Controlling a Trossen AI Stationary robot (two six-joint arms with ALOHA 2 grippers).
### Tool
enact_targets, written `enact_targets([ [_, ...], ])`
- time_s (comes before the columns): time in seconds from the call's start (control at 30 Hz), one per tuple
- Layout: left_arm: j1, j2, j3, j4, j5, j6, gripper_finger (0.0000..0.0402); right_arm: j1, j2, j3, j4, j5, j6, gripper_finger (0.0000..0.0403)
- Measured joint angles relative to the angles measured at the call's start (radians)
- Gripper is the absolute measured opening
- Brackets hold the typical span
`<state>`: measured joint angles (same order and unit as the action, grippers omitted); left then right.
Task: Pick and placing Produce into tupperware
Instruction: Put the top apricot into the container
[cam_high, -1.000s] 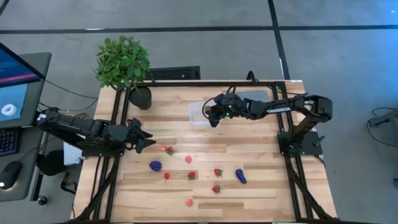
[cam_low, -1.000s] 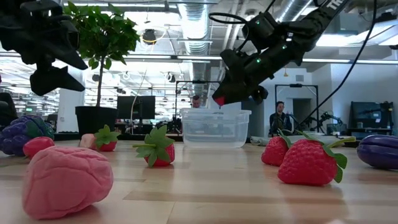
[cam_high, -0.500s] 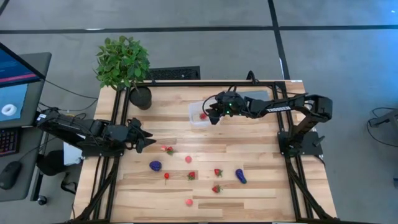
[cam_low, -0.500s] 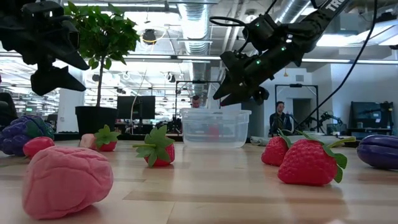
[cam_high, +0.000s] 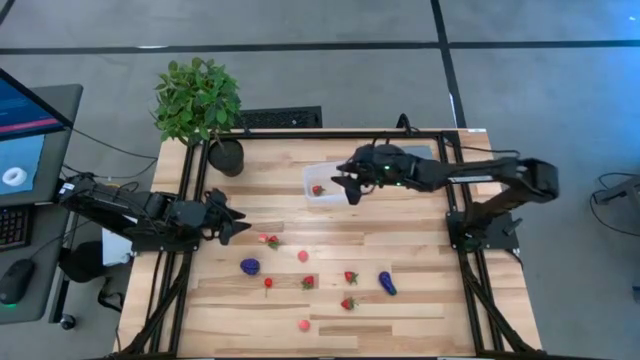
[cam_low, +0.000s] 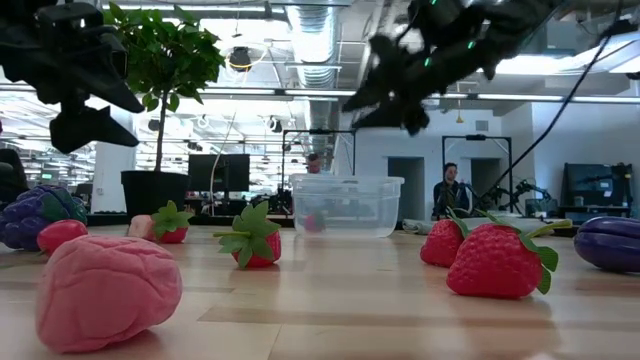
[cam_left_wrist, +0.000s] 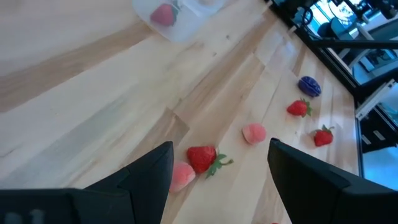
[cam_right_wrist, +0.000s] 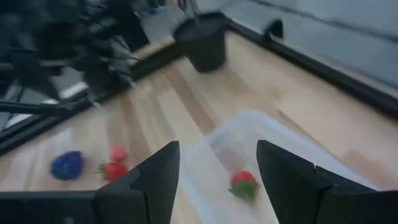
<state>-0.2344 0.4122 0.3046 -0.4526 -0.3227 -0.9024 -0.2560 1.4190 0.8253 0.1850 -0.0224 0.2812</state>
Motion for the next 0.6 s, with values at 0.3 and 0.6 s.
enact_targets([
  [0.3, 0.000, 0.000, 0.000, 0.000, -0.076, 0.028, 0.0249, 0.117, -0.220, 0.000, -0.301, 0.086, -0.036, 0.0220],
  [0.6, 0.000, 0.046, 0.000, 0.121, 0.002, 0.291, 0.0249, 0.343, -0.339, 0.000, -0.481, 0.280, 0.052, 0.0199],
])
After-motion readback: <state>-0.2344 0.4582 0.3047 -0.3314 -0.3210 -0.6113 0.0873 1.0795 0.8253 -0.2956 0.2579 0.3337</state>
